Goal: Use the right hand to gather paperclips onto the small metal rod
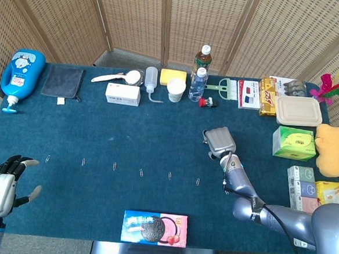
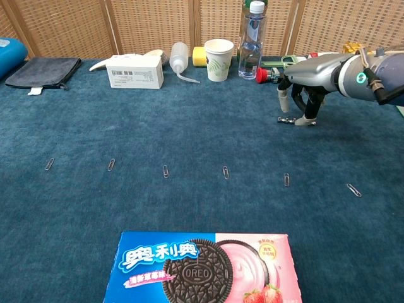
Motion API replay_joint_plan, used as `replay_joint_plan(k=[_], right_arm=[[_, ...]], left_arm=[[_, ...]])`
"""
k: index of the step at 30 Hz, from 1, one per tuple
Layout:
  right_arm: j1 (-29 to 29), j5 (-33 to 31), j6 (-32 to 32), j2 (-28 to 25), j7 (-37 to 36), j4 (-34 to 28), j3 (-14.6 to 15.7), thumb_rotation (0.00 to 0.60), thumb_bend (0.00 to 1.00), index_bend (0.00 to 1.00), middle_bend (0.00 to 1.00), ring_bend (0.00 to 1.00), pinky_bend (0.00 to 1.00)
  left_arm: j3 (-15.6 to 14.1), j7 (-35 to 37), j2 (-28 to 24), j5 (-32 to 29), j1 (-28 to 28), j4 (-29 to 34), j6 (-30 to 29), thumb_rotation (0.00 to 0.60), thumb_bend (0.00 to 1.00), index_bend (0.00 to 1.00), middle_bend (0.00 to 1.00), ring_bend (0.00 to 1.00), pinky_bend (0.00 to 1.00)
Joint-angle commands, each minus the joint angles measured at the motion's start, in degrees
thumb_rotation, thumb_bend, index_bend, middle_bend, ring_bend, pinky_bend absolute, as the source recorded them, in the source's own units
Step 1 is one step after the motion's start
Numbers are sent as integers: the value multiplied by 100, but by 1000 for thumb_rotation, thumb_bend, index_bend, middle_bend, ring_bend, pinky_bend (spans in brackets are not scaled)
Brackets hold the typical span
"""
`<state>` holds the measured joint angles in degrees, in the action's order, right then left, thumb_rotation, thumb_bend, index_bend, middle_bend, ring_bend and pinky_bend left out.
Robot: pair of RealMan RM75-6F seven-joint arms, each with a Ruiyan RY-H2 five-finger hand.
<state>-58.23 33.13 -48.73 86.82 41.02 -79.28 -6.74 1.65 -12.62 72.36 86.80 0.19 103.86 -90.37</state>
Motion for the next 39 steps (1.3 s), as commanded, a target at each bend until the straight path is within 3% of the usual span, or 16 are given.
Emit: replay_joint_plan(k=[1, 15, 39], right_arm=[[-22, -9, -23, 75, -28, 82, -22, 600, 294, 471, 679, 745, 504], [-135, -301, -136, 384, 99, 550, -107, 600, 297, 531, 704, 762, 509], [-70, -342, -300, 906, 686, 1354, 6, 600, 297, 530, 705, 766, 513]], left_arm=[[0, 6, 1, -2, 3, -5, -5, 600, 387, 300, 269, 152, 224], [4, 67, 26, -9, -7, -60, 10, 600, 387, 300, 269, 143, 224], [-6, 113, 7, 7, 2, -76, -6, 600, 387, 298, 265, 137, 224]])
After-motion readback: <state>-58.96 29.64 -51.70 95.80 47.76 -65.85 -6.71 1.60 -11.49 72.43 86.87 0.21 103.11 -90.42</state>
